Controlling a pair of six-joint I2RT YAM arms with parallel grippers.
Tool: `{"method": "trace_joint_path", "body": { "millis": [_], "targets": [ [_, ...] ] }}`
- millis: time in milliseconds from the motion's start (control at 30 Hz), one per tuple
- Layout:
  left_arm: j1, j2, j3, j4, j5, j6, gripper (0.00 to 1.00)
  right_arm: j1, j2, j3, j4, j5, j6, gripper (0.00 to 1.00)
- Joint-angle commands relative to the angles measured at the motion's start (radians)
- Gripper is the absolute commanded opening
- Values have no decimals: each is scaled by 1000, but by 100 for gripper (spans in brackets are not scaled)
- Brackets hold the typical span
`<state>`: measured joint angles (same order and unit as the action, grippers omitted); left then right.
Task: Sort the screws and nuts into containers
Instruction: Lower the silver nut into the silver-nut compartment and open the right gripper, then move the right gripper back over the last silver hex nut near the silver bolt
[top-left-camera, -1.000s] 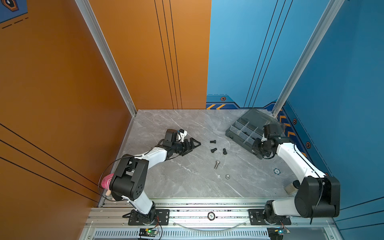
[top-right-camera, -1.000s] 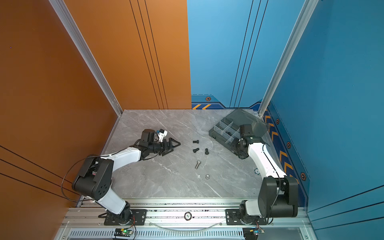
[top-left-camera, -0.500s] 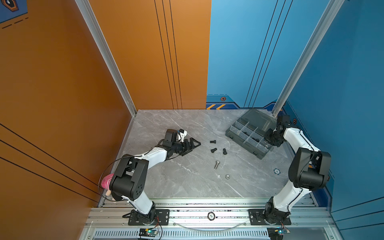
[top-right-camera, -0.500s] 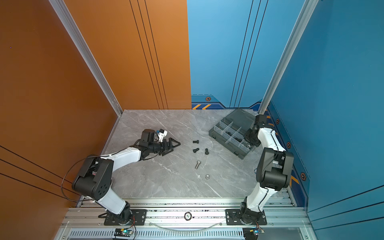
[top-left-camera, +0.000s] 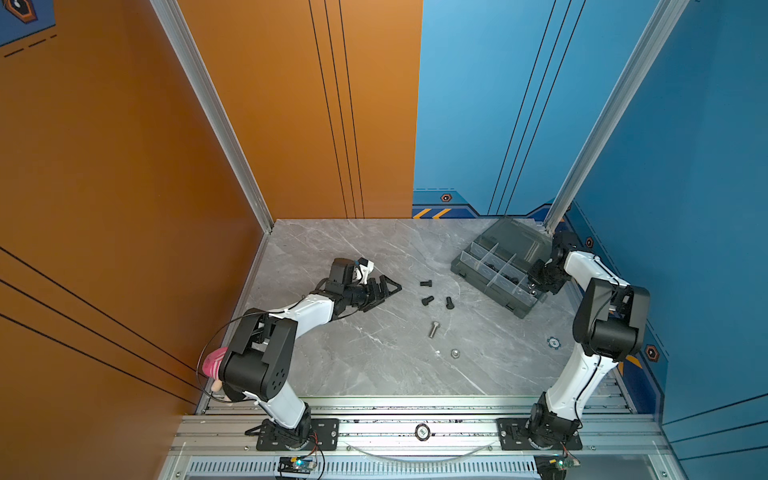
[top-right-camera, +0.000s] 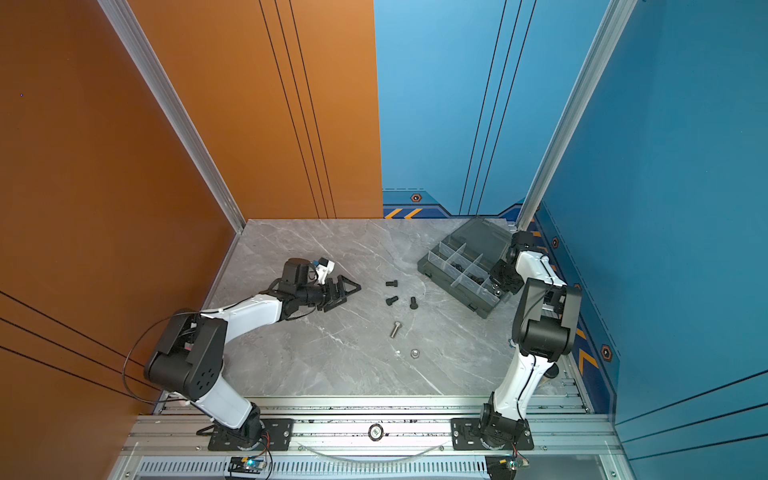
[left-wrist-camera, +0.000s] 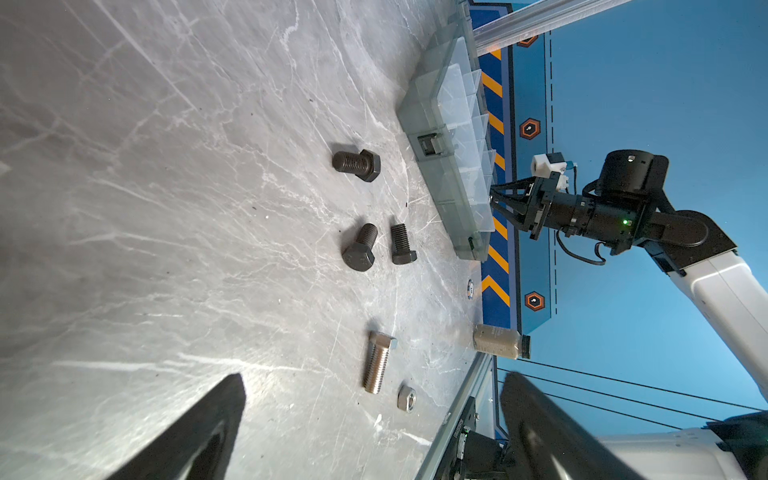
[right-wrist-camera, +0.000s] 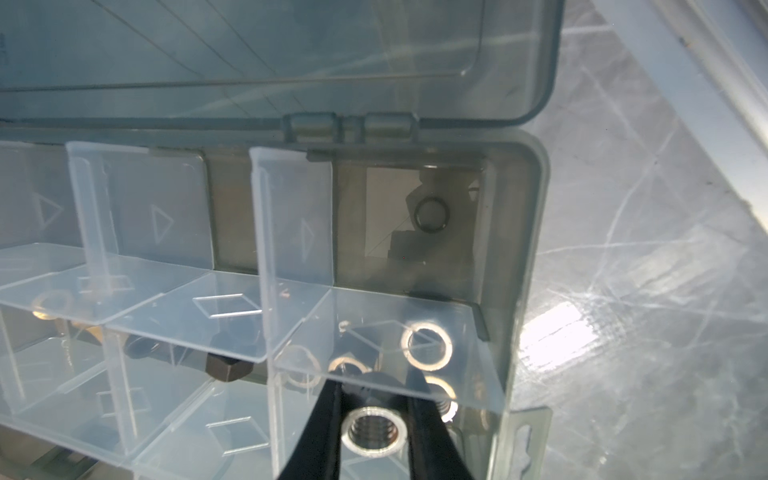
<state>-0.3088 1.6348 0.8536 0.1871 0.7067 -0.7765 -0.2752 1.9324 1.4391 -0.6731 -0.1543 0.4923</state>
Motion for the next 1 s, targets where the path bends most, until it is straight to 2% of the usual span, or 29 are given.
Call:
{"method": "trace_joint_path", "body": {
  "millis": [0,167,533,800,967],
  "targets": [
    [-2,-4,25,-6,-15,5,98,-4,-5,29,-28,-5,-20,26],
    [-2,-7,18,-5,-19,6,98,-4,-19,33,-45,-25,-27,37],
    [-1,-4,14,7,-13,5,98,30,-223,-6,-98,-79,-45,44],
    [4,-1,13,15,-2,1,98,234,-397,-146,-159,-78,-64,46],
    [13,-6,7,12,2,4,98,397,-481,-257,-156,-27,-7,48]
  ]
}}
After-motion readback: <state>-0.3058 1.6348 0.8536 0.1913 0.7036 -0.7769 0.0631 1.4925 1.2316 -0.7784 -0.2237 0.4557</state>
